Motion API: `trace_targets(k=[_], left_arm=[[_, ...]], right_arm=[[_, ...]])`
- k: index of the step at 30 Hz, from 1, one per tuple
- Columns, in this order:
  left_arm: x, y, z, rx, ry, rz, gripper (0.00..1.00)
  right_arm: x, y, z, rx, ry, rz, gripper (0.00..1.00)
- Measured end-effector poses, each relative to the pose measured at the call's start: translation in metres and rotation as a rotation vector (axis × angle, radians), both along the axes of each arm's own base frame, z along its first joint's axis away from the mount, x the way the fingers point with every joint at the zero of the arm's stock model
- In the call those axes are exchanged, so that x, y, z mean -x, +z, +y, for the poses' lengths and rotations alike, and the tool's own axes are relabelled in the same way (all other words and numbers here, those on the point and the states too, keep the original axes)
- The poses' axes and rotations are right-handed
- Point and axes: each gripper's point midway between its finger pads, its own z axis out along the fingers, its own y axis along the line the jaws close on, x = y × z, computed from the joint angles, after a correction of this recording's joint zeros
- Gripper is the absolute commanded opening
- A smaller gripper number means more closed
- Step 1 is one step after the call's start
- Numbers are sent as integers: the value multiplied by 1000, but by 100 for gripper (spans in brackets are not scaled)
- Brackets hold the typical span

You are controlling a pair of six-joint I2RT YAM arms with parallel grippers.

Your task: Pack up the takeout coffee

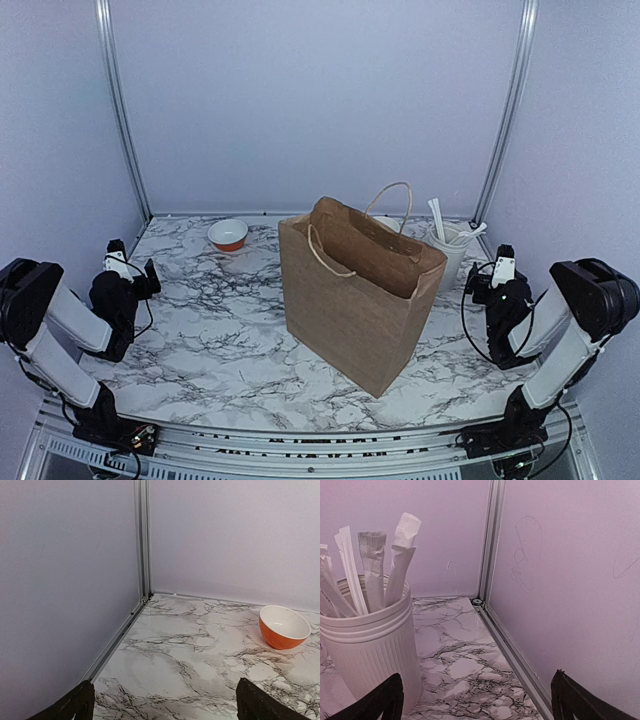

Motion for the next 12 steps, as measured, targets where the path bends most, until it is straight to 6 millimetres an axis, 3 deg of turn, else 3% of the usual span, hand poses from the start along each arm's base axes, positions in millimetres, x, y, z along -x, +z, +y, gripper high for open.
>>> trace_targets(k=[12], left_arm=[[1, -4, 1, -2, 3, 19, 99]], right_arm=[[0, 0, 0, 0, 0, 0, 100]])
